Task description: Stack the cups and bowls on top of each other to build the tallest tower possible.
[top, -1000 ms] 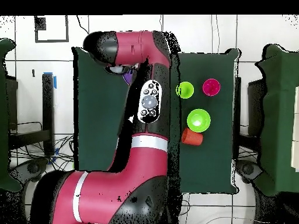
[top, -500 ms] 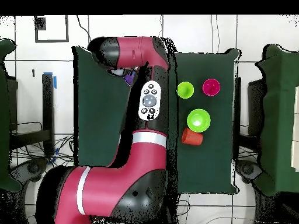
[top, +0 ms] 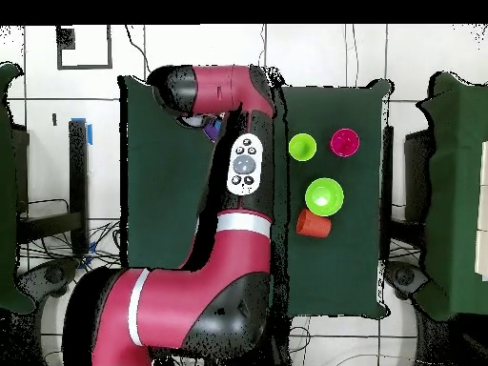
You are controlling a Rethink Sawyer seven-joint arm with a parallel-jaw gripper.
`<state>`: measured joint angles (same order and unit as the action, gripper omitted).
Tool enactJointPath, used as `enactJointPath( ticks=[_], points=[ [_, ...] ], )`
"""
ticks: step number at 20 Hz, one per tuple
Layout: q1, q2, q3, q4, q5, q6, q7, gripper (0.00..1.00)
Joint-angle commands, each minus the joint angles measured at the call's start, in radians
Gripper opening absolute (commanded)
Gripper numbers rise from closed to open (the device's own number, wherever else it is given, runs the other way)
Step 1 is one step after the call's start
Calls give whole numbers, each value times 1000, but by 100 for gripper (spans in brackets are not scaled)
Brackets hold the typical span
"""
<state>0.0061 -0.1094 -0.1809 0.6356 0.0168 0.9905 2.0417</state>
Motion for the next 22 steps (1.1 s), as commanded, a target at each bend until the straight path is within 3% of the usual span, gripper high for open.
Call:
enactJointPath(
  ticks=[1, 12, 13, 19, 22],
  points=[
    [-4, -5, 53, -5, 16, -2, 125, 0],
    [-5, -22, 39, 12, 24, 51, 89, 0],
    [-7, -23, 40, 17, 30, 56, 81, 100],
    [-15, -20, 60, 9, 44, 71, 37, 100],
    [-24, -39, 71, 46, 80, 86, 64, 100]
  ],
)
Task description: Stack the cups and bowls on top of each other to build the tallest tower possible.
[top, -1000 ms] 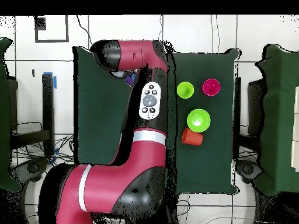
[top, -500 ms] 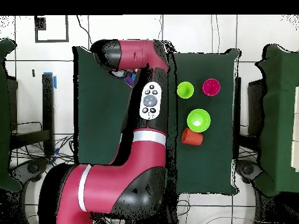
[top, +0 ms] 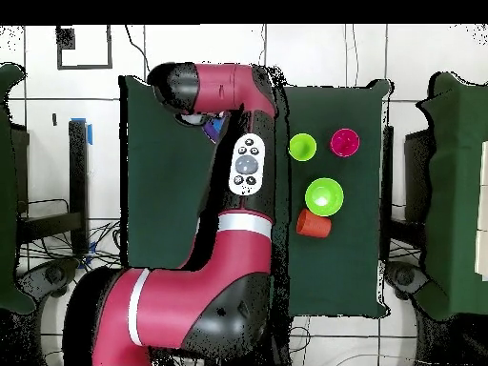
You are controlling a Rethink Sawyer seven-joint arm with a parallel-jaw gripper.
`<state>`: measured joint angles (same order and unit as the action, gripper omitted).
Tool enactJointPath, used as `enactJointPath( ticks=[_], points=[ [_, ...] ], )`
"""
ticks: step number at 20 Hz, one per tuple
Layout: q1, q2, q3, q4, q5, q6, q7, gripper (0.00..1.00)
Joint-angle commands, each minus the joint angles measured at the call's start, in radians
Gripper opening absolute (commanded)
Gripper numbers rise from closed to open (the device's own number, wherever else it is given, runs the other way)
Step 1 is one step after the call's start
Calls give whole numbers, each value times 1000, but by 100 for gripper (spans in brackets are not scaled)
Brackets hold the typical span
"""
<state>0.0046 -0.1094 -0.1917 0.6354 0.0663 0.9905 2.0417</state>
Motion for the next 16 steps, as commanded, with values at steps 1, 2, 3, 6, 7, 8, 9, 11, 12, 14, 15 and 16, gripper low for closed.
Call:
enactJointPath(
  ticks=[1, 2, 3, 6, 7, 8, 9, 11, 12, 14, 15, 16],
  points=[
    [-26, -50, 88, 71, 42, 79, 64, 100],
    [-32, -63, 88, 91, 45, 77, 53, 100],
    [-38, -79, 90, 117, 52, 66, 45, 100],
    [-63, -144, 84, 206, 58, 48, 2, 100],
    [-71, -169, 81, 238, 59, 43, -13, 100],
    [-80, -195, 79, 262, 61, 43, -26, 100],
    [-89, -220, 77, 292, 61, 42, -46, 100],
    [-104, -272, 81, 357, 66, 40, -71, 100],
    [-108, -291, 83, 380, 66, 42, -78, 100],
    [-118, -328, 85, 426, 67, 47, -92, 100],
    [-126, -349, 85, 454, 67, 47, -100, 100],
    [-127, -354, 88, 465, 63, 41, -101, 100]
  ],
)
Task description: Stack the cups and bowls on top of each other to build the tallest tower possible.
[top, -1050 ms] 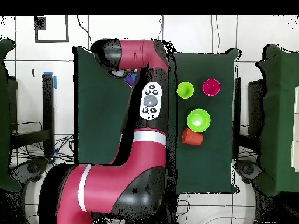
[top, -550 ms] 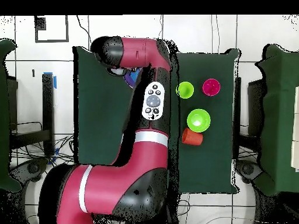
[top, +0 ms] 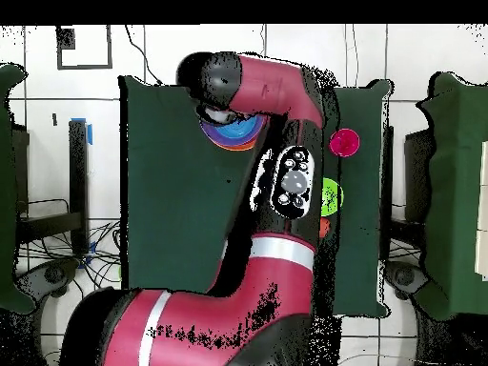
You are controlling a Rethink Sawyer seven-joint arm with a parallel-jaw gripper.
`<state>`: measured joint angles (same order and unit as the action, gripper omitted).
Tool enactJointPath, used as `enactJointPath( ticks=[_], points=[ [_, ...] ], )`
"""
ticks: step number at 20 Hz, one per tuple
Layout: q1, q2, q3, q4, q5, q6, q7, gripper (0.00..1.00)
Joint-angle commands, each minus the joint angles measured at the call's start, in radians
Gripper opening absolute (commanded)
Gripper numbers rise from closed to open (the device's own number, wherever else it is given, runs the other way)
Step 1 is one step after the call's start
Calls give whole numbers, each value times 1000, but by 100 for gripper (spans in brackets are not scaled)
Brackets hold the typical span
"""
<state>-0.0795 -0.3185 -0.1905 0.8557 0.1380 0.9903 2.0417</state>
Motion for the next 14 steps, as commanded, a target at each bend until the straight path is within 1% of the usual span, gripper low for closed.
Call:
enactJointPath(
  ticks=[1, 7, 12, 14],
  points=[
    [-47, -159, 90, 277, -12, 23, -104, 100],
    [-80, -234, 113, 483, -27, -97, -111, 100],
    [-112, -269, 145, 611, -42, -203, -119, 100],
    [-120, -279, 152, 646, -54, -235, -120, 100]
  ],
)
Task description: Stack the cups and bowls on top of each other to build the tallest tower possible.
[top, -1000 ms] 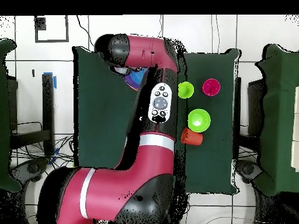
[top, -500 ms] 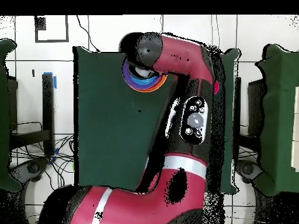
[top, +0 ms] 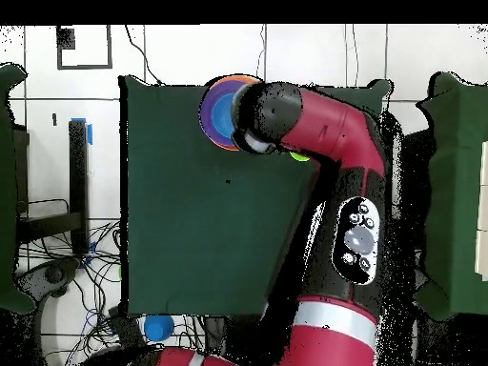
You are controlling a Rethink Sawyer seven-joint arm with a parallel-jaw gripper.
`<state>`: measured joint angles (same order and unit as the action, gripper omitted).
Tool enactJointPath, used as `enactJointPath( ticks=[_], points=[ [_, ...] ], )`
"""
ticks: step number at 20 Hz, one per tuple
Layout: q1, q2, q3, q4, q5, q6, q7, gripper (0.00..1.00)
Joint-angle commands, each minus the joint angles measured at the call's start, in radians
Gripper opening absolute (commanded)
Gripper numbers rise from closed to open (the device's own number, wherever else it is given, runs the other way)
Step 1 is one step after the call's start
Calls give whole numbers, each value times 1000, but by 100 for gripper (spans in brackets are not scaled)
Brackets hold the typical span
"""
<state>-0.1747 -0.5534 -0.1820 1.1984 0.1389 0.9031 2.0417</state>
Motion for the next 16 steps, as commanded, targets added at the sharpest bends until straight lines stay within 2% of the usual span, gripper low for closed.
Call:
enactJointPath(
  ticks=[1, 7, 16],
  points=[
    [-29, -48, 147, 319, -61, -162, -121, 100],
    [-55, -55, 162, 359, -104, -233, -135, 100],
    [-79, -66, 181, 376, -154, -257, -117, 100]
  ],
)
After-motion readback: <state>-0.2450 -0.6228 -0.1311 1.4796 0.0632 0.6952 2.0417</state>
